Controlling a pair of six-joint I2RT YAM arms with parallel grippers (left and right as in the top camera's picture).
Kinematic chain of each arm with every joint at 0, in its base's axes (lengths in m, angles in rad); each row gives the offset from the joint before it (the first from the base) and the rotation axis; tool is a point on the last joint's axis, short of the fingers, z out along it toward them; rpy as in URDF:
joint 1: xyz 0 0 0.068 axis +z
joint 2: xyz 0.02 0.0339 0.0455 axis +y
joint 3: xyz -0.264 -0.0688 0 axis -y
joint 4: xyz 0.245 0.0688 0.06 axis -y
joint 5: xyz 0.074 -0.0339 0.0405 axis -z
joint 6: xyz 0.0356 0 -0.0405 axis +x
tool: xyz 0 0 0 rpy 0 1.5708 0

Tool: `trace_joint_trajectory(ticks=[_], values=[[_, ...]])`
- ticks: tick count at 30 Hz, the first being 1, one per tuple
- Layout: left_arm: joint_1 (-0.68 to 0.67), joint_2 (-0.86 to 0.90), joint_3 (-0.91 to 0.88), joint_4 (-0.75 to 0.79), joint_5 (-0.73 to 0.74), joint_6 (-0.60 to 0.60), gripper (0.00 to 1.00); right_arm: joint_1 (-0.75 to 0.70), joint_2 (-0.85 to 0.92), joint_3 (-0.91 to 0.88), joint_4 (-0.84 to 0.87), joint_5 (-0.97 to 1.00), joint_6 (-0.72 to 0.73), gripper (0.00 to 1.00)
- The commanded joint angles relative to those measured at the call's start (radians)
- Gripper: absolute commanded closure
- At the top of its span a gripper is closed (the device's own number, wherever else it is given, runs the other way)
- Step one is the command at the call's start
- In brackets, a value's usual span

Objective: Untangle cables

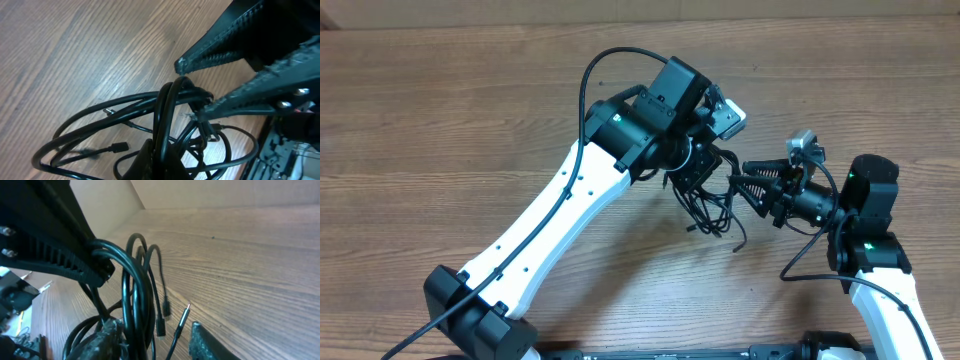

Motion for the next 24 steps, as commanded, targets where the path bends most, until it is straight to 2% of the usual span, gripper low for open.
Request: trace_joint_trajectory(ticks=[1,3,6,14,19,24], values=[[-0.008,-0.017,0.018,0.006,0.049,-0.029,0.96,0.005,0.002,0.02,0.004,0.005,-0.002,0.69],[-0.007,-0.017,0.018,0.006,0.037,-0.03,0.96,0.005,0.002,0.02,0.003,0.005,-0.002,0.96],[-0.006,-0.017,0.018,0.01,-0.014,-0.076,0.96,0.005,0.002,0.02,0.0,0.005,-0.002,0.96],[0.015,-0.017,0.018,0.014,-0.315,-0.392,0.96,0.005,0.002,0.02,-0.077,0.0,-0.002,0.96],[0.038,-0.017,0.018,-0.009,-0.538,-0.815,0.95,0.004,0.002,0.02,-0.082,-0.087,0.003,0.96],[0.049,-0.017,0.018,-0.041,-0.577,-1.059,0.95,0.004,0.002,0.02,-0.073,-0.079,0.032,0.96]])
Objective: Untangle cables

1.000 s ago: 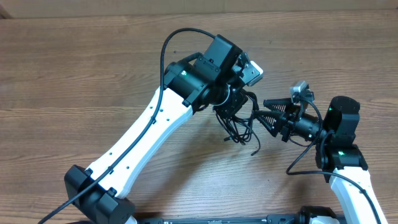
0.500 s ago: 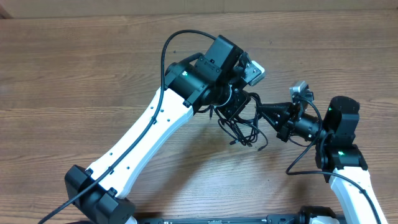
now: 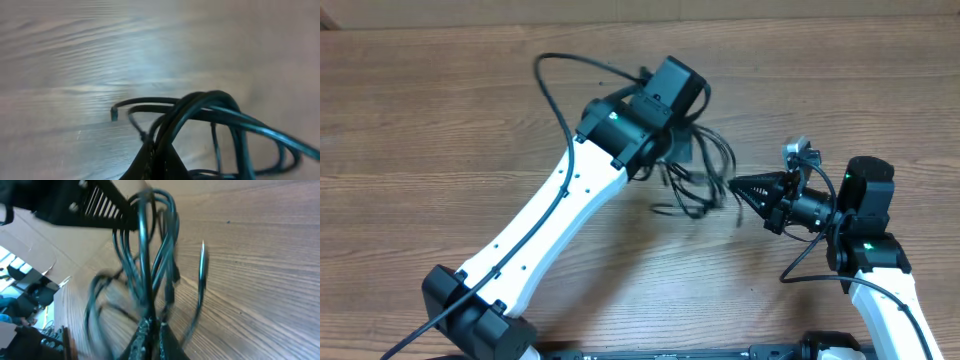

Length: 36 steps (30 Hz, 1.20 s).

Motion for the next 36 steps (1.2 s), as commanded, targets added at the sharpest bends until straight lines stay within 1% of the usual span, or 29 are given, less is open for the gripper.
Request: trace_joint_trajectory(ticks=[1,5,6,7,9,10,11,12,14,15,17,18,20,24,27,31,33,36], values=[[0.024,-0.017,0.018,-0.014,-0.14,-0.293,0.96,-0.002,0.002,0.02,0.011,-0.004,0.031,0.96],[0.023,-0.017,0.017,-0.064,-0.184,-0.449,0.96,-0.002,0.002,0.02,0.013,0.094,0.113,0.96],[0.023,-0.017,0.017,-0.063,-0.184,-0.444,0.96,-0.002,0.002,0.02,0.012,0.116,0.132,0.96],[0.023,-0.017,0.017,-0.059,-0.179,-0.414,0.95,-0.002,0.002,0.02,0.013,0.128,0.143,0.96],[0.023,-0.017,0.017,-0.045,-0.157,-0.279,0.96,-0.002,0.002,0.02,0.013,0.131,0.142,0.96],[0.023,-0.017,0.017,-0.037,-0.138,-0.197,0.96,-0.002,0.002,0.02,0.013,0.131,0.142,0.83],[0.023,-0.017,0.017,-0.028,-0.108,-0.093,0.95,-0.002,0.002,0.02,0.013,0.131,0.142,0.6],[0.022,-0.017,0.017,-0.021,-0.071,0.019,0.96,-0.002,0.002,0.02,0.014,0.131,0.141,0.41],[0.021,-0.017,0.017,-0.022,-0.001,0.2,0.96,-0.002,0.002,0.02,0.021,0.13,0.134,0.32],[0.02,-0.017,0.017,-0.032,0.039,0.291,0.96,-0.002,0.002,0.02,0.021,0.13,0.107,0.29],[0.02,-0.017,0.017,-0.056,0.107,0.428,0.96,-0.002,0.002,0.02,0.021,0.129,0.053,0.22],[0.02,-0.017,0.017,-0.066,0.137,0.478,0.96,-0.002,0.002,0.02,0.021,0.129,0.032,0.21],[0.02,-0.017,0.017,-0.085,0.202,0.584,0.96,-0.002,0.002,0.02,0.021,0.13,-0.035,0.14],[0.02,-0.017,0.017,-0.093,0.29,0.695,0.96,-0.002,0.002,0.02,0.02,0.13,-0.153,0.09],[0.02,-0.017,0.017,-0.088,0.373,0.749,0.96,-0.002,0.002,0.02,0.014,0.129,-0.248,0.04],[0.02,-0.017,0.017,-0.082,0.497,0.818,0.96,-0.002,0.002,0.02,0.004,0.129,-0.32,0.04],[0.02,-0.017,0.017,-0.079,0.515,0.823,0.96,-0.002,0.002,0.02,0.005,0.126,-0.325,0.04],[0.02,-0.017,0.017,-0.071,0.524,0.823,0.96,-0.002,0.002,0.02,0.004,0.126,-0.325,0.11]])
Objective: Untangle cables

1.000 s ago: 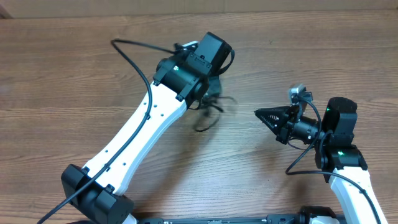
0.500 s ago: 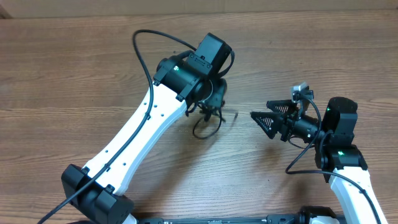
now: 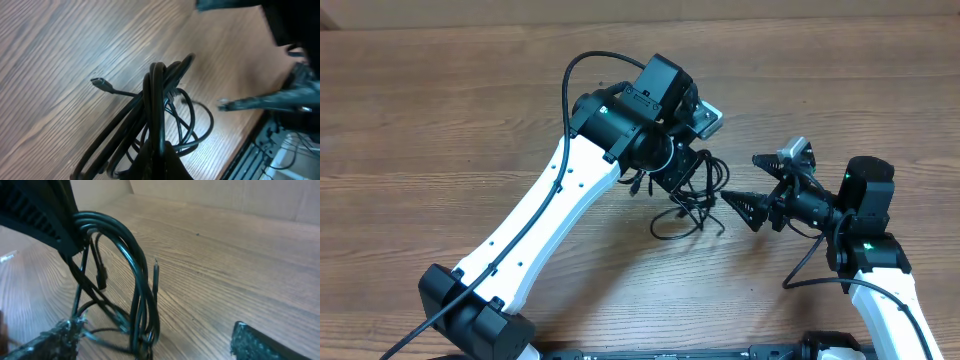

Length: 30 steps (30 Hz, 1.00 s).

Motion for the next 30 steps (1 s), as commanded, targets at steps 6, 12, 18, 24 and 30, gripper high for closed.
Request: trace_joint_trajectory(ticks=[6,12,18,24,30], values=[[-0.007,-0.017,0.017,0.039,0.153,0.056,0.96,-0.002,0.02,0.02,0.002,-0.001,-0.051,0.22],[-0.008,-0.017,0.017,0.041,0.153,0.056,0.96,-0.002,0.071,0.02,0.002,-0.006,-0.049,0.96],[-0.008,-0.017,0.017,0.058,0.105,0.05,0.96,-0.002,0.1,0.02,0.002,-0.076,-0.049,0.96],[-0.008,-0.017,0.017,0.089,-0.116,-0.171,0.95,-0.002,0.1,0.02,0.001,-0.088,0.064,0.96],[-0.008,-0.017,0.017,0.097,-0.322,-0.529,0.96,-0.002,0.1,0.02,-0.003,0.026,0.28,0.96]])
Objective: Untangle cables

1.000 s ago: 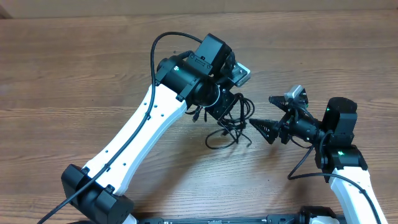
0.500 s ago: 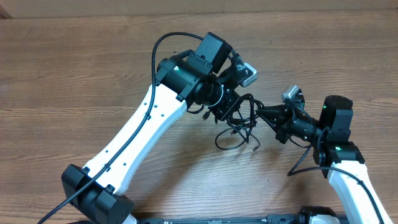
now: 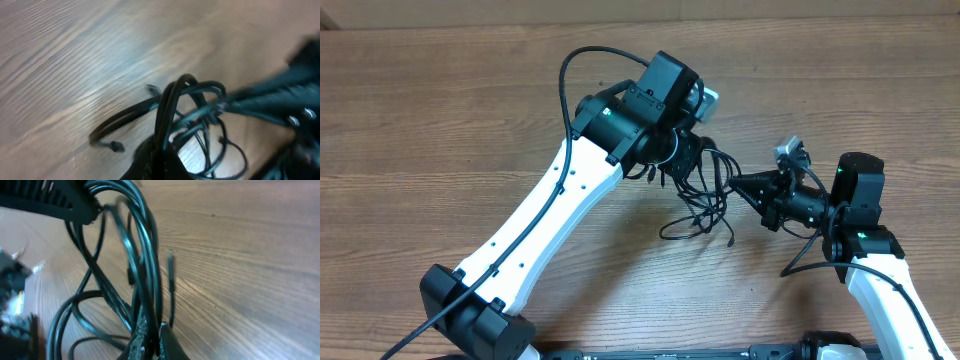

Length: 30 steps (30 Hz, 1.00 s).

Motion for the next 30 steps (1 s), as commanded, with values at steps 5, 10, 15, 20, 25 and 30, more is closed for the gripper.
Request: trace_joint_trajectory(ticks=[5,10,15,20,25,30], values=[[0.0,-0.017,0.017,0.006,-0.188,-0.46,0.96,-0.002,0.004,0.02,-0.013,0.239,0.309,0.96],[0.0,-0.017,0.017,0.006,-0.186,-0.454,0.96,-0.002,0.004,0.02,-0.005,0.241,0.313,0.89],[0.0,-0.017,0.017,0.003,-0.1,-0.252,0.96,-0.002,0.004,0.02,0.019,0.24,0.312,0.28],[0.0,-0.017,0.017,-0.002,0.051,0.037,0.96,-0.002,0.004,0.02,0.099,0.102,0.159,0.24],[-0.001,-0.017,0.017,-0.033,0.198,0.268,0.96,-0.002,0.004,0.02,0.138,0.025,-0.001,0.22],[-0.011,-0.017,0.017,-0.049,0.279,0.356,0.96,-0.002,0.004,0.02,0.138,-0.003,-0.073,0.22]])
